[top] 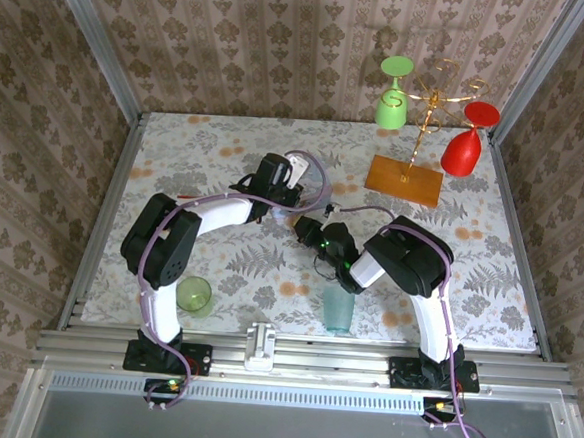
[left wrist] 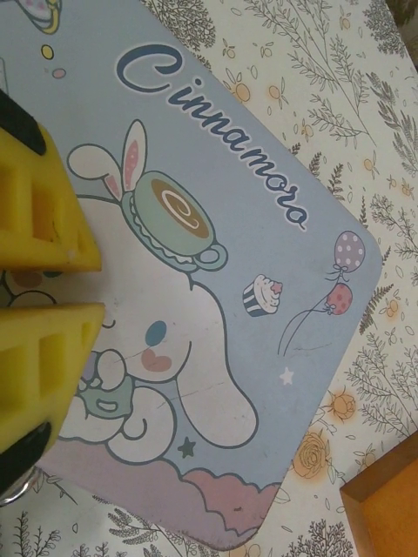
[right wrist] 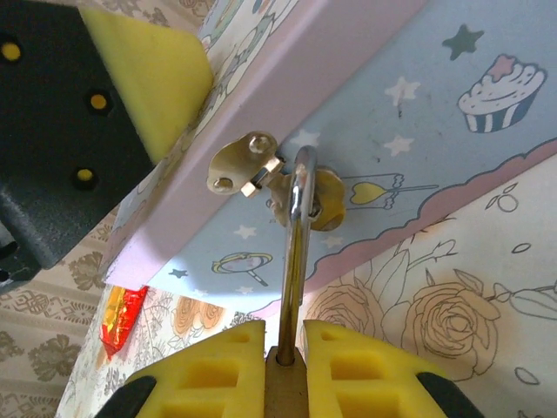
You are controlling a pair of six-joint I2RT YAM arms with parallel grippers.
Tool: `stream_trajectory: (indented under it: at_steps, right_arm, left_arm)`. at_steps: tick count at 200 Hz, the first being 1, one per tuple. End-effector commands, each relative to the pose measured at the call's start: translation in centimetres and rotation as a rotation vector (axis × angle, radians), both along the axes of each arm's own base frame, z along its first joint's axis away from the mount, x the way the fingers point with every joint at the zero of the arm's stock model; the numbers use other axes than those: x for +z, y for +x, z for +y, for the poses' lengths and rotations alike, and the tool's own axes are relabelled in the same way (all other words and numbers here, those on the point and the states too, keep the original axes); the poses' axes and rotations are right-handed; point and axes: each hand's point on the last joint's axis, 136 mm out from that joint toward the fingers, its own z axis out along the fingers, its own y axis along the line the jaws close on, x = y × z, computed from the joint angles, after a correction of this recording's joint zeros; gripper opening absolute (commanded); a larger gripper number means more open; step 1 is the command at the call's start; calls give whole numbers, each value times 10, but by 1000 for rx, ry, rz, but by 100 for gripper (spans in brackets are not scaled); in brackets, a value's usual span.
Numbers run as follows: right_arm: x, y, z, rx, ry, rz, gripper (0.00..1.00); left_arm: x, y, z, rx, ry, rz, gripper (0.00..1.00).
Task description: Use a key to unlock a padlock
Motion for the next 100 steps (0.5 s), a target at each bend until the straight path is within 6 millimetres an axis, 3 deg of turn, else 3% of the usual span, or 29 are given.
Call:
stream_trajectory:
  at_steps: [1,36,63,100]
  right_arm:
    - [22,24,-22,-103,37,-87,0]
    - [36,27,-16,-56,17,-135,0]
    - [46,29,-22,-73,15,-158,0]
    - [44,31,-14,-62,37,-150,0]
  left_arm:
    - [-62,-39,26,-30,161,190,14]
    - [-67,-42,29,-42,193,181,12]
    - [-72,-44,32,-45,213,176,12]
    - [-73,-47,30,-59,226,159,10]
